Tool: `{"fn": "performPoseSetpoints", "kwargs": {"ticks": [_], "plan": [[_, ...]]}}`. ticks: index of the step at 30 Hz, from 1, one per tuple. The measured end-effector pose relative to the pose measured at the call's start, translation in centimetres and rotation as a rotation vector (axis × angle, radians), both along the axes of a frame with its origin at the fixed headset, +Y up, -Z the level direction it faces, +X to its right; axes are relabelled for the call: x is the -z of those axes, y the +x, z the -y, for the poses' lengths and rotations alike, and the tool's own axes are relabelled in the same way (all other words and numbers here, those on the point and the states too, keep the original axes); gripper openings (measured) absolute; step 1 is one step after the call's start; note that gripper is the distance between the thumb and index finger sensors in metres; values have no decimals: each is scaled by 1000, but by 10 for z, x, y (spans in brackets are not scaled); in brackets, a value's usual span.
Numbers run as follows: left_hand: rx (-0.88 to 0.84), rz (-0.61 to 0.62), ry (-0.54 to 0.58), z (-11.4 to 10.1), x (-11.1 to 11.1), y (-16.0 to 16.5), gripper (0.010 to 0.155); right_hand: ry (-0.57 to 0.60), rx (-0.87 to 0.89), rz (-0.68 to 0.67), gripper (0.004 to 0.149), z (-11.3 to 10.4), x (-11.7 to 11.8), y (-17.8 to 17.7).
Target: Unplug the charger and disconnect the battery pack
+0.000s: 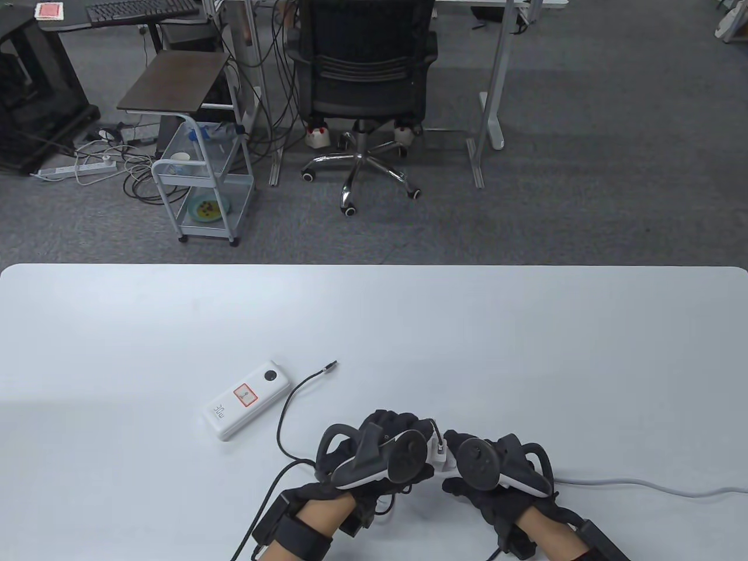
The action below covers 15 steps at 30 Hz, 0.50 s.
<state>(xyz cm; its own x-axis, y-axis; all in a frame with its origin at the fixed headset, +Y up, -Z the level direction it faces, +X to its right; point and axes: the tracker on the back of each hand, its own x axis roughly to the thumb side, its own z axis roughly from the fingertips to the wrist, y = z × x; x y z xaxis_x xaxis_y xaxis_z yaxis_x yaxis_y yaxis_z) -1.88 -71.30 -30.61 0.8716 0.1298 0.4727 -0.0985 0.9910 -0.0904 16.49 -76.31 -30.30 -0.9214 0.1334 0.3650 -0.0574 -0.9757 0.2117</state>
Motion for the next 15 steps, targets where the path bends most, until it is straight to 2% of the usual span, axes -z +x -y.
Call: {"fn": "performPoseSetpoints", "kwargs": {"ticks": [2, 5, 8, 11, 15], "plan": [[-29, -1, -47, 5, 3, 1, 79, -10, 1, 1, 80, 0, 1, 0], [-72, -18, -51, 10, 4, 4, 80, -18, -9, 3, 80, -1, 1, -1], [-62, -36, 30, 11, 1, 11, 79, -19, -16, 2, 80, -1, 1, -2], [-85, -31, -45, 16, 2, 16, 81, -21, -9, 2, 79, -1, 2, -2], [-89, -38, -59, 19, 6, 20, 76, -19, -12, 4, 79, -1, 2, -2]]}}
